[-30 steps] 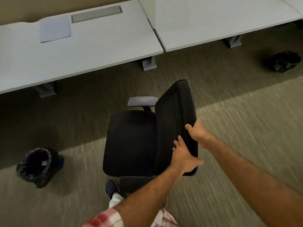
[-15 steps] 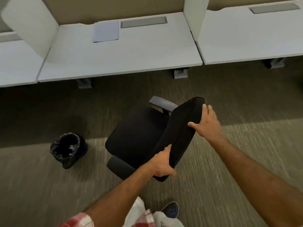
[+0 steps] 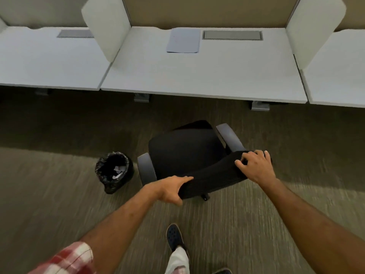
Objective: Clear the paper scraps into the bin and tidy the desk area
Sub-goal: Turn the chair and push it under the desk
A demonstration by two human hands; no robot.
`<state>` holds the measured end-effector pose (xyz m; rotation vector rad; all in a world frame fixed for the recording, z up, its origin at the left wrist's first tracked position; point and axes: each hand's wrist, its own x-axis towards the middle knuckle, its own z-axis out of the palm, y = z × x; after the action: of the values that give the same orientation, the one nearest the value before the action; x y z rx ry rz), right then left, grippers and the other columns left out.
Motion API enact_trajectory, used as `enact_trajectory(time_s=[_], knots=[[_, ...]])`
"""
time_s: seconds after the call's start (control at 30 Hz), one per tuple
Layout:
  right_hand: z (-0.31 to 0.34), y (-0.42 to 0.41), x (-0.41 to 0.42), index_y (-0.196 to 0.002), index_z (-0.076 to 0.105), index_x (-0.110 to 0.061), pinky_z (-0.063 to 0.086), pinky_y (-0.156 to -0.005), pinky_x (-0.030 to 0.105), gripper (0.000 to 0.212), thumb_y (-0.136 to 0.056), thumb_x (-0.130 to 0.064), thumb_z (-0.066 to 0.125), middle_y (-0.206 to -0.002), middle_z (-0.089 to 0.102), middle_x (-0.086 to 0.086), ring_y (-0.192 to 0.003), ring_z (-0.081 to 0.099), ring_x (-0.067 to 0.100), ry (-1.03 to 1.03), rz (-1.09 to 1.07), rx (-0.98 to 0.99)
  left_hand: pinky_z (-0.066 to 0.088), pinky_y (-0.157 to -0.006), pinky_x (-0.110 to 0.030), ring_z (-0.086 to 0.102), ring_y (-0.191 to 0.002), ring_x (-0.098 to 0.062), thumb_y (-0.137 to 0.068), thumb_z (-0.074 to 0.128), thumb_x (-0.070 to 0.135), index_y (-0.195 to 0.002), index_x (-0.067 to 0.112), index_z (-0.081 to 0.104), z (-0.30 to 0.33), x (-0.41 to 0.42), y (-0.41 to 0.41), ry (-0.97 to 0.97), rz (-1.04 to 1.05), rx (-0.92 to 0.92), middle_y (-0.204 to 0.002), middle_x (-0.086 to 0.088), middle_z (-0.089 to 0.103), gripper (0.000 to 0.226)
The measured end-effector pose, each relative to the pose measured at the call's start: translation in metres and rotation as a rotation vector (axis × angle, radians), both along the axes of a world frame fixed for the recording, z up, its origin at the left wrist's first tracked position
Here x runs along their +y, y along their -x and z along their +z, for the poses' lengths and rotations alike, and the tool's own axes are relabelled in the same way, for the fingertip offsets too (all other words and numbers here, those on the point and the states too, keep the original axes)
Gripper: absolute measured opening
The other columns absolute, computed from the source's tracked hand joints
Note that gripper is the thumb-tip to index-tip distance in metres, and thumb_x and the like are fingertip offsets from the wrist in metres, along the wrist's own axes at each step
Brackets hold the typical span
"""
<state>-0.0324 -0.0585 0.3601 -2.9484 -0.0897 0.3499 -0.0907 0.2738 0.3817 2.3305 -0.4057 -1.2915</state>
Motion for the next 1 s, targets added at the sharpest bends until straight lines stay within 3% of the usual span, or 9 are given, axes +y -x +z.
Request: enact_trajectory(time_s=[0.07,0.17,0.33,0.43,0.6,0.73,0.83,1.0], knots=[[-0.002,-0.008,0.023,-0.077,0.065,-0.03,0.031,-0.106,0.047,0.034,-0.088,-0.057,0.047,-0.092,0.067,-0.003,-0.111,0.053,0.024,-0.007,-0.046,0.029,0.043,-0.106,-0.038,0.048,-0.127,-0.021,-0.07,0.071,0.033,-0.157,0.031,0.014,-0.001,0.033,-0.011,-0.056,-0.03,-0.081,-0.154,-0.008,0.037,0.104],[-0.005,-0.025,0.057,-0.07,0.061,-0.029,0.038,-0.092,0.043,0.033,-0.085,-0.056,0.049,-0.081,0.063,-0.004,-0.103,0.051,0.022,-0.004,-0.092,0.05,0.037,-0.111,-0.039,0.043,-0.134,-0.024,-0.072,0.065,0.036,-0.157,0.029,0.017,-0.001,0.077,-0.035,-0.129,-0.075,-0.216,-0.16,-0.006,0.031,0.098],[-0.008,-0.062,0.091,-0.062,0.055,-0.027,0.038,-0.085,0.043,0.035,-0.082,-0.055,0.046,-0.076,0.061,-0.004,-0.095,0.048,0.022,-0.043,-0.177,0.053,0.025,-0.115,-0.048,0.055,-0.121,-0.02,-0.071,0.063,0.046,-0.151,0.029,0.033,-0.01,0.119,-0.091,-0.177,-0.136,-0.412,-0.141,0.001,0.055,0.087],[-0.011,-0.084,0.102,-0.062,0.054,-0.026,0.039,-0.086,0.044,0.034,-0.082,-0.053,0.046,-0.074,0.061,-0.004,-0.094,0.048,0.023,-0.058,-0.2,0.028,0.028,-0.11,-0.046,0.058,-0.115,-0.016,-0.07,0.062,0.05,-0.146,0.03,0.038,-0.018,0.131,-0.122,-0.175,-0.149,-0.461,-0.127,0.009,0.062,0.083],[-0.011,-0.13,0.124,-0.065,0.057,-0.026,0.038,-0.084,0.044,0.032,-0.082,-0.05,0.046,-0.073,0.062,-0.005,-0.092,0.048,0.023,-0.049,-0.24,-0.02,0.033,-0.107,-0.037,0.058,-0.11,-0.015,-0.064,0.059,0.053,-0.146,0.032,0.04,-0.013,0.151,-0.189,-0.175,-0.181,-0.432,-0.127,0.008,0.063,0.086],[-0.011,-0.172,0.133,-0.067,0.053,-0.027,0.035,-0.08,0.044,0.028,-0.084,-0.047,0.042,-0.073,0.058,-0.006,-0.088,0.047,0.023,-0.03,-0.228,-0.026,0.032,-0.109,-0.037,0.055,-0.111,-0.015,-0.069,0.062,0.05,-0.146,0.031,0.04,-0.006,0.157,-0.241,-0.158,-0.183,-0.401,-0.124,0.007,0.063,0.082],[-0.012,-0.206,0.138,-0.068,0.052,-0.028,0.035,-0.08,0.045,0.028,-0.084,-0.047,0.04,-0.074,0.057,-0.006,-0.089,0.048,0.023,-0.01,-0.232,-0.019,0.04,-0.106,-0.037,0.058,-0.11,-0.015,-0.067,0.065,0.047,-0.144,0.031,0.043,-0.007,0.16,-0.276,-0.15,-0.169,-0.416,-0.123,0.008,0.063,0.081],[-0.013,-0.259,0.141,-0.072,0.056,-0.028,0.036,-0.085,0.046,0.03,-0.085,-0.049,0.039,-0.08,0.06,-0.006,-0.092,0.048,0.021,0.006,-0.259,0.005,0.044,-0.106,-0.041,0.056,-0.119,-0.017,-0.067,0.065,0.043,-0.145,0.028,0.042,-0.007,0.159,-0.334,-0.146,-0.164,-0.403,-0.132,0.006,0.061,0.083]])
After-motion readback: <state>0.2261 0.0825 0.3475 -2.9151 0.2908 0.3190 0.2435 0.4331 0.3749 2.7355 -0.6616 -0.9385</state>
